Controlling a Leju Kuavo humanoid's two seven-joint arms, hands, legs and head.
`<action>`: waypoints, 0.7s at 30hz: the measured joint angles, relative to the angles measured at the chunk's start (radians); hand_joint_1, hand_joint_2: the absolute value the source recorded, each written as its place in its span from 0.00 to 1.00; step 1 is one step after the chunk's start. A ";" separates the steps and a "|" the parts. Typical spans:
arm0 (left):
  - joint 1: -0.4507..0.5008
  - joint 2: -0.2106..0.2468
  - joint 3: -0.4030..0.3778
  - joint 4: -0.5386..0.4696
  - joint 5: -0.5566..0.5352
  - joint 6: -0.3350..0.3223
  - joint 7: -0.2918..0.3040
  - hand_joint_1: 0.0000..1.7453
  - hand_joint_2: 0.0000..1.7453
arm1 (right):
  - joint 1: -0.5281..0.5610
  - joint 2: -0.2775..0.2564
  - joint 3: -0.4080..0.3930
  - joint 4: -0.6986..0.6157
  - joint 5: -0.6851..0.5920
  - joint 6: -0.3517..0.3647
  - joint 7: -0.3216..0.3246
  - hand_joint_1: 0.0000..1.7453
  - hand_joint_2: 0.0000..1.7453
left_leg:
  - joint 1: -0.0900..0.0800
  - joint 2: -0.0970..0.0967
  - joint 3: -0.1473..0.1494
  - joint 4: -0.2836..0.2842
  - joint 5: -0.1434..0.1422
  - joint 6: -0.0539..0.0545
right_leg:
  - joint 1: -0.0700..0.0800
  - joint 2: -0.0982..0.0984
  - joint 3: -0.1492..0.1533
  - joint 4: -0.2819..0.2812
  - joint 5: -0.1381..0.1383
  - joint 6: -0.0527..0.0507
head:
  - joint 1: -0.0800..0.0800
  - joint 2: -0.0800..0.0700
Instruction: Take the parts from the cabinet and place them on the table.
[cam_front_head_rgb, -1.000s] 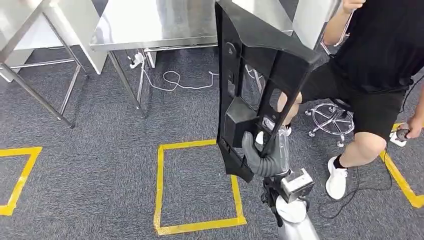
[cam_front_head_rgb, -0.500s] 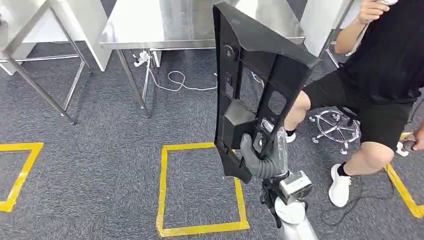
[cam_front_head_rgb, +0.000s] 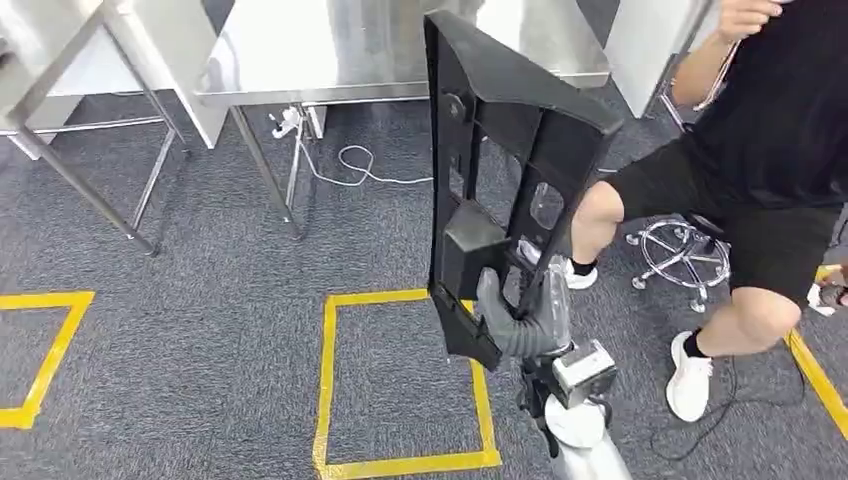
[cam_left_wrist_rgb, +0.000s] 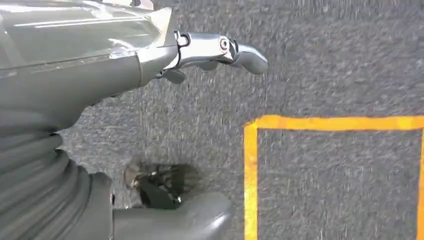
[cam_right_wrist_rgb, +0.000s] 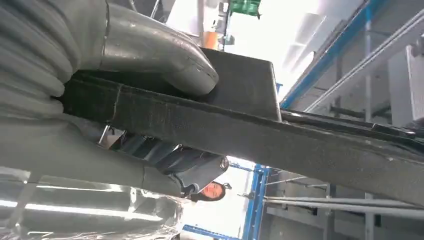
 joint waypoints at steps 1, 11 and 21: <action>0.001 0.000 0.002 0.000 -0.001 0.002 0.000 0.00 1.00 | 0.001 0.002 0.000 0.000 0.003 -0.001 0.002 1.00 1.00 | 0.002 0.001 -0.039 0.060 -0.016 -0.003 | 0.001 0.000 0.001 0.000 -0.002 -0.002 | 0.000 0.000; -0.003 0.003 0.009 0.000 -0.014 0.012 0.008 0.00 1.00 | 0.012 0.012 0.002 -0.013 0.022 -0.002 0.013 1.00 1.00 | -0.016 0.001 0.103 -0.247 0.124 0.063 | 0.009 -0.001 0.056 0.007 -0.008 0.047 | 0.002 0.000; 0.003 -0.009 0.018 0.001 -0.016 0.012 0.011 0.00 1.00 | 0.028 0.010 0.002 -0.016 0.029 0.001 0.016 1.00 1.00 | -0.012 -0.009 0.185 -0.255 0.071 0.063 | 0.004 0.001 -0.046 0.033 0.028 0.074 | 0.008 0.000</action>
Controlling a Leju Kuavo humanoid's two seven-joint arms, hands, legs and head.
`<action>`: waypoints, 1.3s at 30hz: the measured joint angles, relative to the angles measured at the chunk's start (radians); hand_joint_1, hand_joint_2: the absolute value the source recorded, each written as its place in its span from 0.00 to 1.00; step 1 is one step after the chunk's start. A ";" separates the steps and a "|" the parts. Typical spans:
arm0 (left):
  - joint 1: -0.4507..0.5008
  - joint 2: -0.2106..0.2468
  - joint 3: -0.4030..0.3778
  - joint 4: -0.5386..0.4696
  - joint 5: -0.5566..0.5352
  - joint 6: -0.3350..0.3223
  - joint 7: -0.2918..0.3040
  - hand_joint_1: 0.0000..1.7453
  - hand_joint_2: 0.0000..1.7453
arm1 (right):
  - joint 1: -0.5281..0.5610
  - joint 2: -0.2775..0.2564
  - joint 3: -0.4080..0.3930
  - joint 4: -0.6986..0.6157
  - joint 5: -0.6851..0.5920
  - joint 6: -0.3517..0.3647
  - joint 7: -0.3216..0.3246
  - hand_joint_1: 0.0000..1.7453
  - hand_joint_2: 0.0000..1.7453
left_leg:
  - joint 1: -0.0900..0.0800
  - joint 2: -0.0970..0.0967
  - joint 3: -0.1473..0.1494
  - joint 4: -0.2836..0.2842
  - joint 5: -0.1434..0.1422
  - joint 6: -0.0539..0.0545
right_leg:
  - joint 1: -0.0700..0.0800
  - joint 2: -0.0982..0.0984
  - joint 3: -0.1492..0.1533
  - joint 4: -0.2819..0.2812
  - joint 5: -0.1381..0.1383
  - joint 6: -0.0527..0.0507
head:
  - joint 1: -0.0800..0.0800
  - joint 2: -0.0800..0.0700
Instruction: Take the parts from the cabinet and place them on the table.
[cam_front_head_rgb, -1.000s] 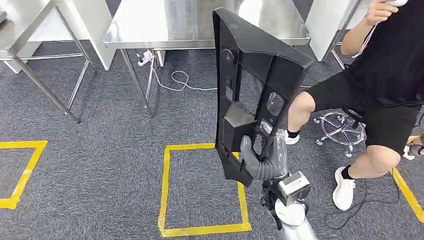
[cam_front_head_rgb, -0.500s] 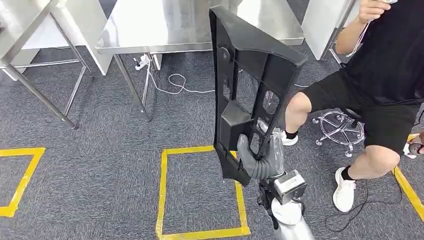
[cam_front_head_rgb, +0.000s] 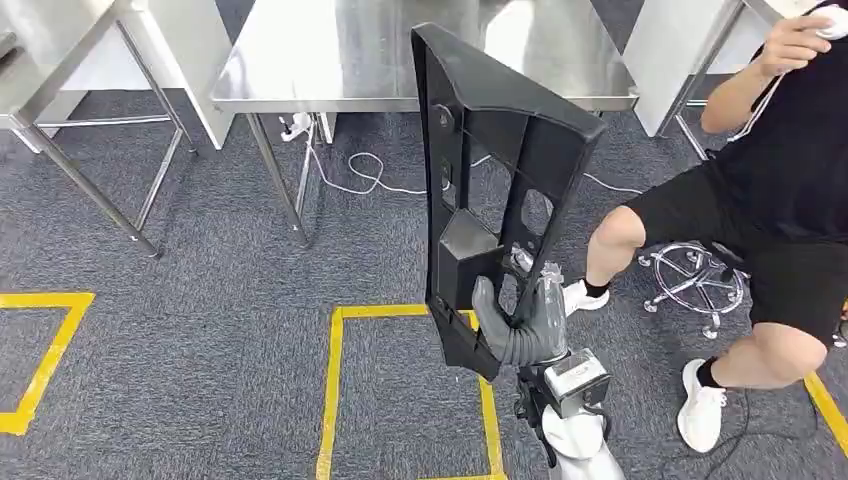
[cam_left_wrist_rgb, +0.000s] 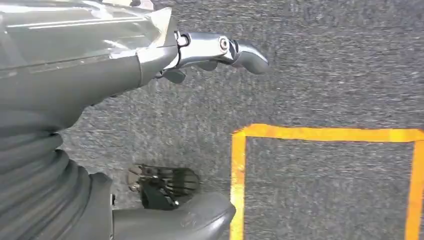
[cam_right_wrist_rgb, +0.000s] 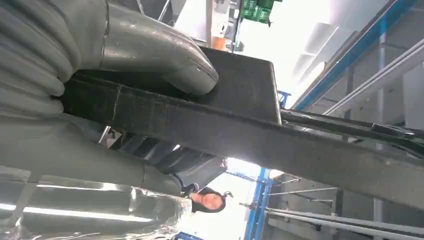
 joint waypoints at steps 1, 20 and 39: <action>0.001 0.000 0.001 0.000 0.000 0.000 0.000 0.00 1.00 | 0.002 -0.001 0.000 0.001 0.000 0.001 -0.001 1.00 1.00 | -0.003 0.000 -0.006 0.002 -0.011 -0.008 | 0.001 0.001 0.008 -0.036 0.017 -0.009 | 0.002 0.000; -0.001 -0.003 0.002 0.001 -0.012 -0.003 -0.001 0.00 1.00 | 0.008 0.004 -0.005 -0.008 0.006 0.002 -0.005 1.00 1.00 | -0.017 0.001 -0.161 0.029 0.100 0.010 | 0.014 0.016 0.223 -0.062 -0.128 -0.036 | -0.007 0.000; -0.020 -0.009 0.001 0.002 -0.015 -0.004 0.000 0.00 1.00 | -0.004 0.007 -0.014 -0.016 0.006 0.002 -0.006 1.00 1.00 | 0.003 0.006 -0.070 0.219 -0.051 -0.037 | -0.012 -0.003 0.056 -0.040 -0.023 -0.069 | -0.007 0.000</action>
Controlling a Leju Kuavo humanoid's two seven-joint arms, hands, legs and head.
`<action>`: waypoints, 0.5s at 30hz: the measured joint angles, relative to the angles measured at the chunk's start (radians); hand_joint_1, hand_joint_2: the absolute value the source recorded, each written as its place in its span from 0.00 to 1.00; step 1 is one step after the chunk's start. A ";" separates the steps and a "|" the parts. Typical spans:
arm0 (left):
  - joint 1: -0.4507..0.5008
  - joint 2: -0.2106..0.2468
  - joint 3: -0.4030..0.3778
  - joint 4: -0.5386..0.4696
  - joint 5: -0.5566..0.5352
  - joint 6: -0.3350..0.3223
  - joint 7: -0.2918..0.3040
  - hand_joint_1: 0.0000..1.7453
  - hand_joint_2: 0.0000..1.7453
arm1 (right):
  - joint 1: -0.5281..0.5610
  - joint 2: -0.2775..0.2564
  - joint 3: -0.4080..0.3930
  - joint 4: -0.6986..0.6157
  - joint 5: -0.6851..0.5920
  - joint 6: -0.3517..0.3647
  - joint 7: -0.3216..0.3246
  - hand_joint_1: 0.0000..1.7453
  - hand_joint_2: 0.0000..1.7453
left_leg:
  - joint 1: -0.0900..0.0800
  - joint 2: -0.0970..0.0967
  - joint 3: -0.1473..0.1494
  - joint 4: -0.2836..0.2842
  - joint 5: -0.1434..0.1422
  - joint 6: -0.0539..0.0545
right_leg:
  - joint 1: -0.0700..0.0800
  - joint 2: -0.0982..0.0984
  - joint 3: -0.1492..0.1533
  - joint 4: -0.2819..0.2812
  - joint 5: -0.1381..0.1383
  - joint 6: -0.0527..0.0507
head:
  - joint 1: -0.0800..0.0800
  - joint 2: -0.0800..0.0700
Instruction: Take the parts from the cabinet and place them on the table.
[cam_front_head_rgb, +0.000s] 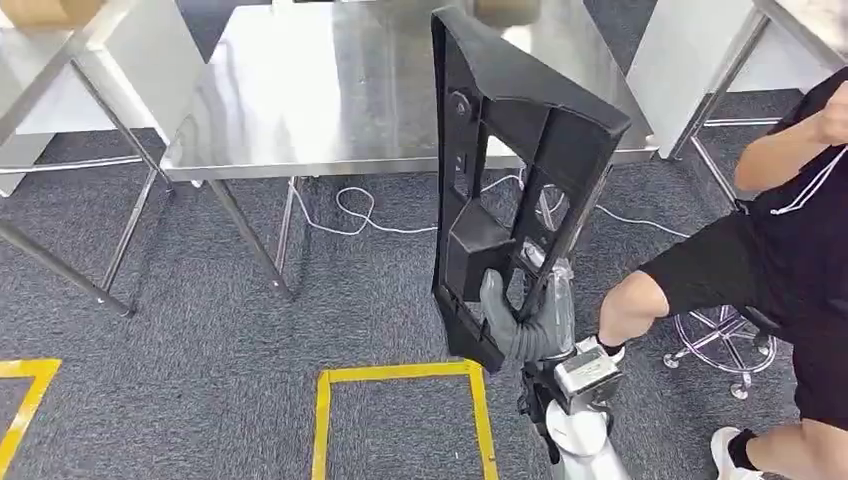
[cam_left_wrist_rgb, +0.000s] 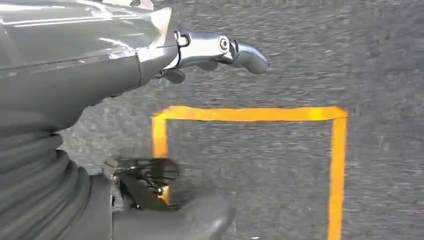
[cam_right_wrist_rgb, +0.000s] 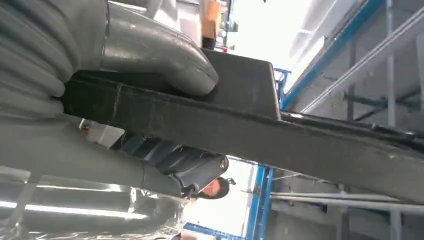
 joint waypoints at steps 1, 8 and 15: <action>0.001 0.000 0.000 0.000 0.000 0.000 0.001 0.00 1.00 | -0.001 0.002 0.000 0.000 0.000 0.000 0.000 1.00 1.00 | 0.004 0.003 -0.052 0.060 -0.033 -0.008 | 0.000 0.001 0.009 0.000 -0.010 0.000 | 0.000 0.000; 0.005 0.000 0.000 0.001 -0.004 0.004 0.011 0.00 1.00 | -0.020 0.005 -0.002 0.008 0.000 0.000 0.000 1.00 1.00 | 0.016 0.018 -0.104 -0.156 0.141 -0.011 | -0.001 0.007 0.110 -0.003 -0.095 0.019 | -0.002 0.000; -0.003 0.000 0.000 0.000 -0.009 0.018 0.028 0.00 1.00 | -0.041 0.009 0.000 0.018 0.002 0.000 -0.002 1.00 1.00 | 0.004 0.007 -0.013 -0.190 0.120 0.052 | 0.013 0.007 0.099 0.116 -0.123 0.056 | 0.002 0.000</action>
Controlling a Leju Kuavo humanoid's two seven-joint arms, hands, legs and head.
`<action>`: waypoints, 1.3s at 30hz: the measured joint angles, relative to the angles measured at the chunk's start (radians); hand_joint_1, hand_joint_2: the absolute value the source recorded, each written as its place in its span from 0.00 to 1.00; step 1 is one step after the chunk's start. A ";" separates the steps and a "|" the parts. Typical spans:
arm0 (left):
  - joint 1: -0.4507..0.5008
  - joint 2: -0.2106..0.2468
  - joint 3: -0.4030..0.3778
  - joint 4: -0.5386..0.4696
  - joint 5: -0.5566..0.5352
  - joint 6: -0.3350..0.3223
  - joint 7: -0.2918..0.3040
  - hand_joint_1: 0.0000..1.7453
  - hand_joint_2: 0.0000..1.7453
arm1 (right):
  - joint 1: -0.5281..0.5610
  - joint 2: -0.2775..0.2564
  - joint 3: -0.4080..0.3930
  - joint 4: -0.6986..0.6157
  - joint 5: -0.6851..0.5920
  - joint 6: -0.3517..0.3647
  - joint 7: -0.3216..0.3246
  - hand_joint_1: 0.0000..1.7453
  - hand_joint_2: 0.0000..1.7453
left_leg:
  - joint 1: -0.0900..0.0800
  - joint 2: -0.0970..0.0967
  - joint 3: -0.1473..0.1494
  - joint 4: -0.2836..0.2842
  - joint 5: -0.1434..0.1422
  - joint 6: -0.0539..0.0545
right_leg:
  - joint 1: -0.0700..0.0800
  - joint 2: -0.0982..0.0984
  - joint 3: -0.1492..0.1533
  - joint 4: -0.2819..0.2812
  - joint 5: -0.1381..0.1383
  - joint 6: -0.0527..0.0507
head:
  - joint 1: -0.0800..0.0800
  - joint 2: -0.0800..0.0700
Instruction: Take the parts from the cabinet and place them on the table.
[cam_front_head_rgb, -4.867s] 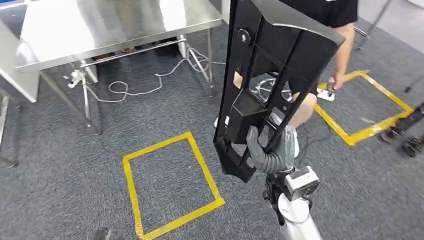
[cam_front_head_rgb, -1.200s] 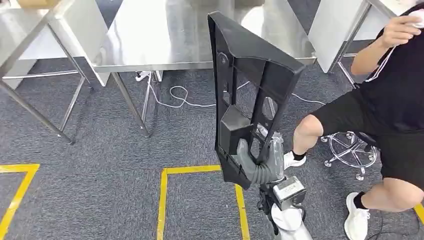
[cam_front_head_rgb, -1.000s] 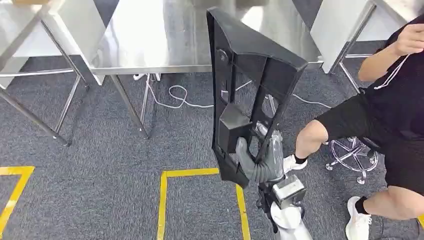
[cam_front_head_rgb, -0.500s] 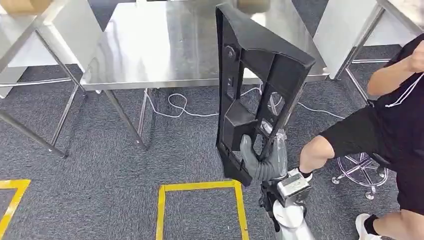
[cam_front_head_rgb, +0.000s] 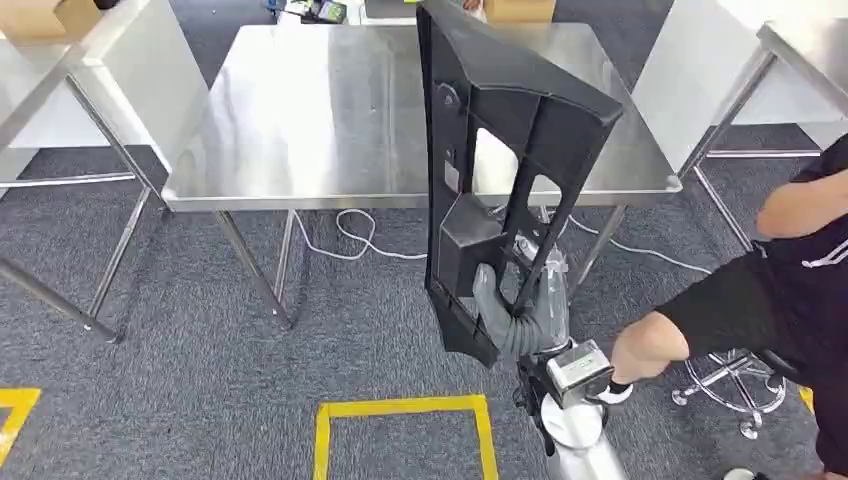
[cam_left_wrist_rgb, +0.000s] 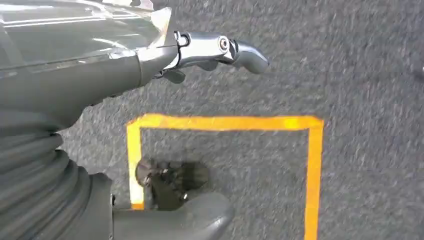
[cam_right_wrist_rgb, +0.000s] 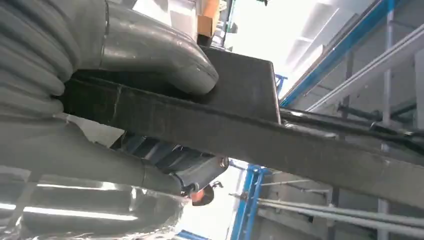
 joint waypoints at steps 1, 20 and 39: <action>-0.001 0.001 0.000 0.000 0.000 0.000 0.002 0.00 1.00 | 0.001 -0.001 0.000 0.003 0.000 0.000 -0.002 1.00 1.00 | -0.001 -0.001 0.004 0.000 -0.006 0.002 | 0.000 0.000 -0.057 0.074 -0.020 -0.008 | 0.001 0.000; 0.003 0.009 0.004 0.004 0.010 -0.011 -0.004 0.00 1.00 | -0.011 0.014 0.033 0.033 0.004 -0.002 -0.008 1.00 1.00 | 0.016 0.000 -0.173 0.274 -0.165 -0.078 | -0.014 0.002 -0.036 -0.141 0.090 -0.049 | -0.002 0.000; 0.007 -0.002 0.011 0.010 0.000 -0.012 -0.004 0.00 1.00 | -0.004 0.003 0.049 0.045 0.007 -0.006 -0.007 1.00 1.00 | -0.024 -0.008 0.109 0.004 -0.113 0.001 | 0.027 -0.002 -0.186 -0.097 0.176 0.003 | 0.001 0.000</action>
